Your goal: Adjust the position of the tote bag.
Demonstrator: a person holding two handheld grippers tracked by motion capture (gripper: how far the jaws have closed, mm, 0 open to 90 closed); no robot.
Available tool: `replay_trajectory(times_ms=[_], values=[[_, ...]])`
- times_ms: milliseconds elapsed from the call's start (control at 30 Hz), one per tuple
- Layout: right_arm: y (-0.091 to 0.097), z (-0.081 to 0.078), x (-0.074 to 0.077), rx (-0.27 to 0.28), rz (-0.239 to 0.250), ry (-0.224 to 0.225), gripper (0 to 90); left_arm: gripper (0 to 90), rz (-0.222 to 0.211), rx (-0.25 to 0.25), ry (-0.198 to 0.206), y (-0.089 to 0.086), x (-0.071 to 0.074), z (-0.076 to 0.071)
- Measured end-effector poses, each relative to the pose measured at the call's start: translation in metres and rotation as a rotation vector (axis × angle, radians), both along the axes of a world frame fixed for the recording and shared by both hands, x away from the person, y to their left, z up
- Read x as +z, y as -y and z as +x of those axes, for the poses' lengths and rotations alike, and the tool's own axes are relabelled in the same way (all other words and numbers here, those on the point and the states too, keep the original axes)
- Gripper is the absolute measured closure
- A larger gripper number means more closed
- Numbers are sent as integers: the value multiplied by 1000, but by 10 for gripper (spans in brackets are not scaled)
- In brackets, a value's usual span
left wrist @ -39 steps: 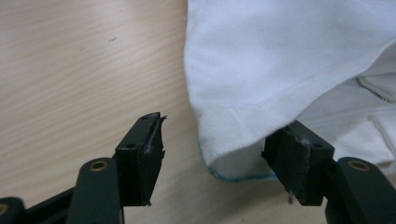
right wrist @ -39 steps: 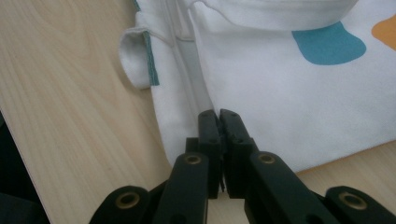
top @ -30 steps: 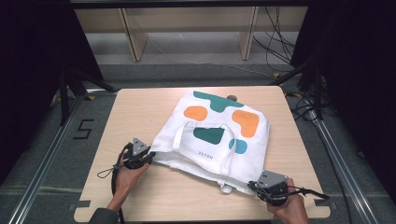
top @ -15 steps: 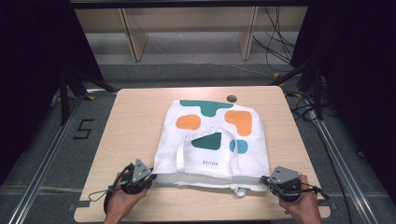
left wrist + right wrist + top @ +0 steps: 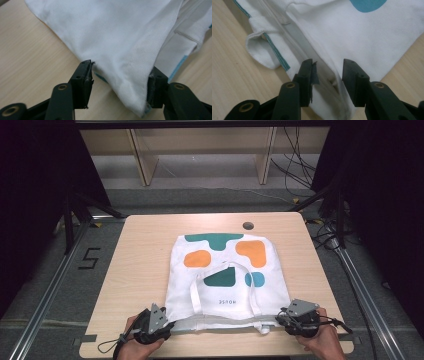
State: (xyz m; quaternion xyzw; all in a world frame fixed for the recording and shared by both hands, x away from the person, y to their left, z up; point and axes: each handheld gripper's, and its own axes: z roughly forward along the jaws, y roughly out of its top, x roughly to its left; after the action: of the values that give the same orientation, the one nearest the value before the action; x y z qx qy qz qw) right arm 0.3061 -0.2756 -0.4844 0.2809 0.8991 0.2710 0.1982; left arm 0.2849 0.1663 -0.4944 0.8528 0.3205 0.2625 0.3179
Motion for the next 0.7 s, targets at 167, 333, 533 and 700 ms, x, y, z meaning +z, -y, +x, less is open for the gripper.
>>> replay_trajectory(times_ms=[167,333,533,700], values=[[0,7,-3,1,-22,17,686,477,-6,-12,-2,8,0,18],[7,15,-7,-36,-12,-7,807,503,28,-48,-22,17,-10,31],[11,12,6,-53,49,33,868,674,60,-110,-13,19,-7,25],[13,11,13,-59,86,54,871,655,49,-112,-50,18,-7,14]])
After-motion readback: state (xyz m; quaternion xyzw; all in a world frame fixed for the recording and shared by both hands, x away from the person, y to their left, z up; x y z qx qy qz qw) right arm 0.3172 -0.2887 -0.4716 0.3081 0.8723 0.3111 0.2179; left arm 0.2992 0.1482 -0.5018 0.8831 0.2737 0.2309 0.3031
